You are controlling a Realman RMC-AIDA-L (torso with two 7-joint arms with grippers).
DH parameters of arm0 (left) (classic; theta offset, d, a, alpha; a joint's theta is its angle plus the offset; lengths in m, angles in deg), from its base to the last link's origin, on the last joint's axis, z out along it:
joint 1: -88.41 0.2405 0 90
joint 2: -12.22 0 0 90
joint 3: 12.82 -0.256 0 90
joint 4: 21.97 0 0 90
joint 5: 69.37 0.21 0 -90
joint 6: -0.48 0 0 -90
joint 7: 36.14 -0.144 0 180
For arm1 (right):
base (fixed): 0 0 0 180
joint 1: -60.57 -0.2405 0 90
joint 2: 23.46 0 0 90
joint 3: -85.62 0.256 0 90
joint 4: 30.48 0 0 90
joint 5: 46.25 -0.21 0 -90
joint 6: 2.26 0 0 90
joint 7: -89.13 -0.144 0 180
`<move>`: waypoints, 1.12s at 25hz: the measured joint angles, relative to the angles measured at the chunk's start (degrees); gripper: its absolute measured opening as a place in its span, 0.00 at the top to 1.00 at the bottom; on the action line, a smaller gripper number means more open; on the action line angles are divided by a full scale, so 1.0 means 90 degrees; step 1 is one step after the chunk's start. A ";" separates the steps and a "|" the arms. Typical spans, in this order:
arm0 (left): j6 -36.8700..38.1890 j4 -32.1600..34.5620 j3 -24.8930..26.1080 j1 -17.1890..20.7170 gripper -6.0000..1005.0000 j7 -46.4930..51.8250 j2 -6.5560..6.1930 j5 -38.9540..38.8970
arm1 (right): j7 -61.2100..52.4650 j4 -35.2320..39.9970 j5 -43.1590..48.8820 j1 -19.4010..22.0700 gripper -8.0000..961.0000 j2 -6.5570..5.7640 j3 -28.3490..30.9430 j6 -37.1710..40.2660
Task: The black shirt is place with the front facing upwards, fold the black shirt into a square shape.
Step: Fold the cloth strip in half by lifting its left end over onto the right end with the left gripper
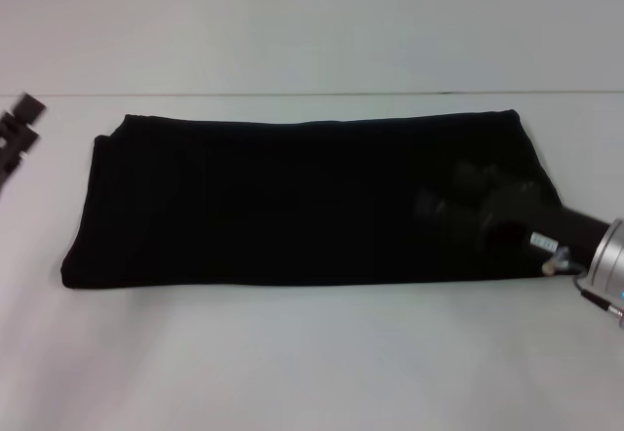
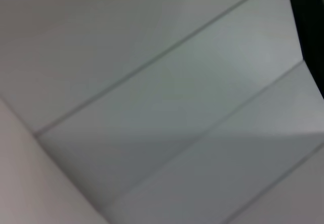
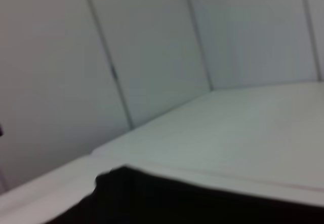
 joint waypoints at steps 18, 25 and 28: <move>-0.0400 0.1570 -0.1111 0.0225 0.12 0.5500 -0.0860 0.3307 | 0.0621 0.0351 0.1196 0.0127 0.02 -0.0005 -0.0218 0.0281; -0.1093 0.1296 -0.1136 0.0085 0.12 0.5788 -0.0925 0.3501 | 0.0629 0.0351 0.1201 0.0120 0.02 -0.0005 -0.0282 0.0252; -0.1176 0.1089 -0.1168 -0.0004 0.12 0.5787 -0.0959 0.3503 | 0.0630 0.0352 0.1203 0.0107 0.02 -0.0001 -0.0322 0.0250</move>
